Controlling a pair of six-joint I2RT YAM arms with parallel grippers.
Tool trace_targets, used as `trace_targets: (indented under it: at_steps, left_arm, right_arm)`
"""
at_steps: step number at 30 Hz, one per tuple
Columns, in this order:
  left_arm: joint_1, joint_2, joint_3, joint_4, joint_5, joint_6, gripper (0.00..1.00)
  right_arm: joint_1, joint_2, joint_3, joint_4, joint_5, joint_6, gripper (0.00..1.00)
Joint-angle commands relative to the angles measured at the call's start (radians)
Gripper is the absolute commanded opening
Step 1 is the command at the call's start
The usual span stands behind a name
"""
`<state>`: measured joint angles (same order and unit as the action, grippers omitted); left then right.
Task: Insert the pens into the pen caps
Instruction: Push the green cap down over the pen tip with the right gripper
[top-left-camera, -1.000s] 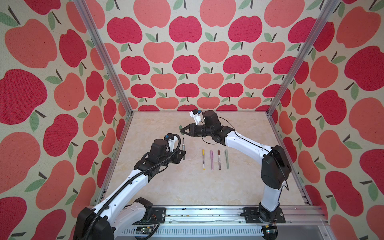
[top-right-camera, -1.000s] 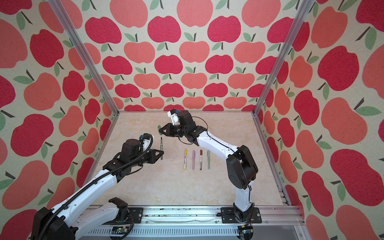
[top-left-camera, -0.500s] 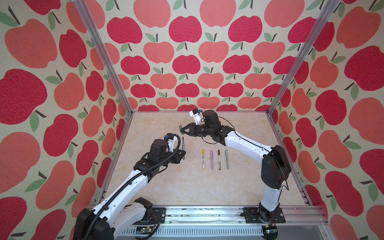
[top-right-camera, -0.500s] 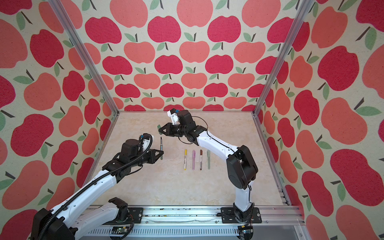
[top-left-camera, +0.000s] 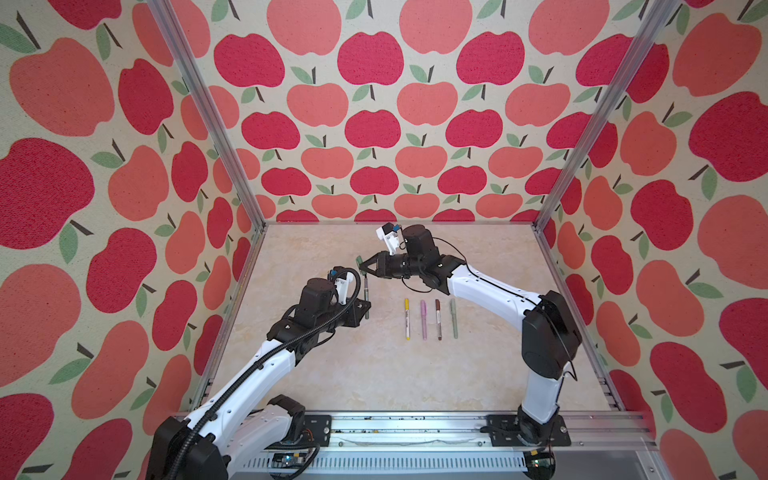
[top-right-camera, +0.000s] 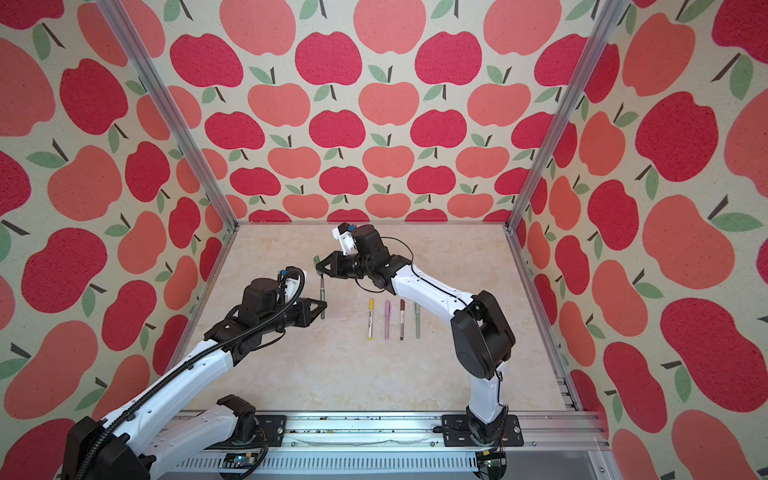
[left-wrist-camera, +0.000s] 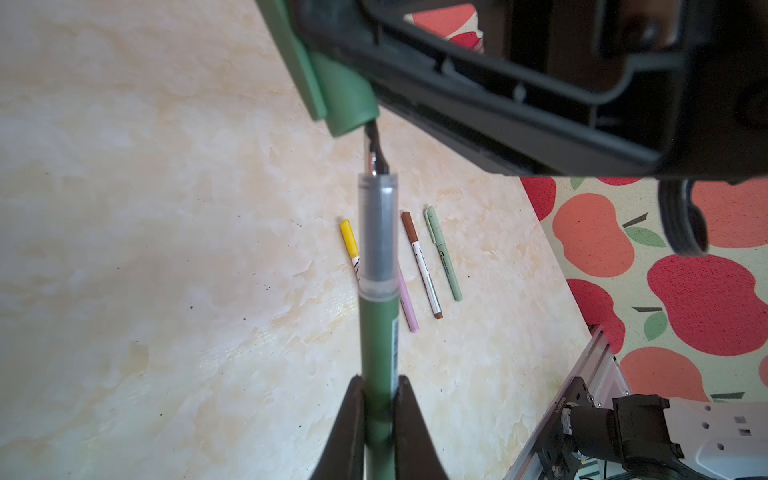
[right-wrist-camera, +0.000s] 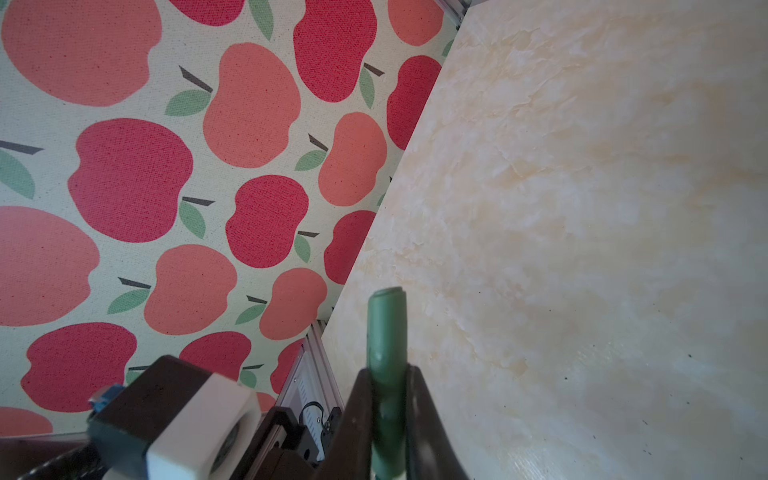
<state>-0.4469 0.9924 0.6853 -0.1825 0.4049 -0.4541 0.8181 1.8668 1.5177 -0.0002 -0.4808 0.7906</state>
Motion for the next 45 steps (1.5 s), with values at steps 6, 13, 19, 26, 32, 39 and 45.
trace_targets:
  at_steps: [6, 13, 19, 26, 32, 39, 45]
  left_arm:
    - [0.008, -0.016, -0.01, 0.011, -0.006, -0.005, 0.0]
    - [0.013, -0.017, -0.015, 0.013, -0.005, -0.007, 0.0]
    - [0.02, -0.021, -0.018, 0.018, -0.009, -0.015, 0.0]
    - [0.025, -0.026, -0.017, 0.026, -0.006, -0.023, 0.0]
    - [0.027, -0.029, -0.018, 0.026, -0.01, -0.025, 0.0]
    - [0.028, -0.036, -0.018, 0.044, -0.006, -0.04, 0.0]
    - [0.028, -0.043, -0.018, 0.043, -0.008, -0.041, 0.0]
  right_arm:
    - [0.004, -0.034, -0.015, 0.0, 0.012, -0.018, 0.05]
    - [0.005, -0.044, -0.013, 0.0, 0.009, -0.016, 0.05]
    - [0.013, -0.059, -0.026, 0.003, 0.009, -0.015, 0.05]
    - [0.028, -0.06, -0.06, 0.015, 0.017, -0.011, 0.05]
    - [0.038, -0.064, -0.083, 0.032, 0.022, -0.004, 0.05]
    - [0.054, -0.081, -0.155, 0.142, 0.044, -0.003, 0.05]
    - [0.075, -0.069, -0.195, 0.258, 0.045, 0.026, 0.05]
